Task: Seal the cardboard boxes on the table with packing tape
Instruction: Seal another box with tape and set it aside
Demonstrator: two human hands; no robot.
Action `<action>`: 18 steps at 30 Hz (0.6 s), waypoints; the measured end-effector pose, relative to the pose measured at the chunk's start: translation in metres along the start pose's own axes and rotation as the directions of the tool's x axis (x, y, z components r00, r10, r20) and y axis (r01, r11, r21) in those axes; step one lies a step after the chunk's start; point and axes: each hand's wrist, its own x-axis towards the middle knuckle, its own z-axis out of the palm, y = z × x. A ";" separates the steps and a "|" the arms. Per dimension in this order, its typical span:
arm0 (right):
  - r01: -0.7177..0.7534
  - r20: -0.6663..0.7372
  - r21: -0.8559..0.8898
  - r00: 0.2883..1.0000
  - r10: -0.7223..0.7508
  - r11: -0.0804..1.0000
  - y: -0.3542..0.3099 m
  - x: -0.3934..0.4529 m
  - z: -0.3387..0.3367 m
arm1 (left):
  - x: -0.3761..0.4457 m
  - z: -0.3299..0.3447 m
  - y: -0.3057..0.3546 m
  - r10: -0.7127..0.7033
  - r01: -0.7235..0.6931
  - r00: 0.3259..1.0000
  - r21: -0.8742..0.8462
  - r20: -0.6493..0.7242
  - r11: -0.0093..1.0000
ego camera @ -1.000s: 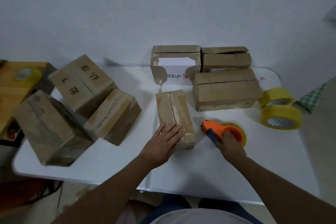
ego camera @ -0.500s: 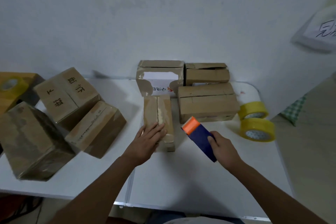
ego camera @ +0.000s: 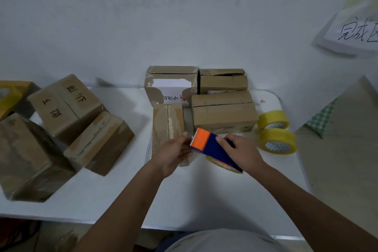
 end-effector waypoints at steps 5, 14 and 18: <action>0.023 0.018 -0.023 1.000 -0.023 0.999 0.001 -0.001 -0.002 | -0.001 -0.001 -0.001 0.017 -0.017 1.000 -0.001 -0.001 1.000; 0.044 0.058 -0.029 0.997 -0.042 0.999 -0.010 -0.002 -0.006 | 0.002 -0.002 -0.006 0.012 -0.011 0.997 0.018 -0.070 1.000; 0.067 0.069 -0.048 0.996 -0.064 0.997 -0.013 -0.002 -0.007 | 0.004 0.004 -0.013 0.068 -0.045 0.981 0.131 -0.180 0.990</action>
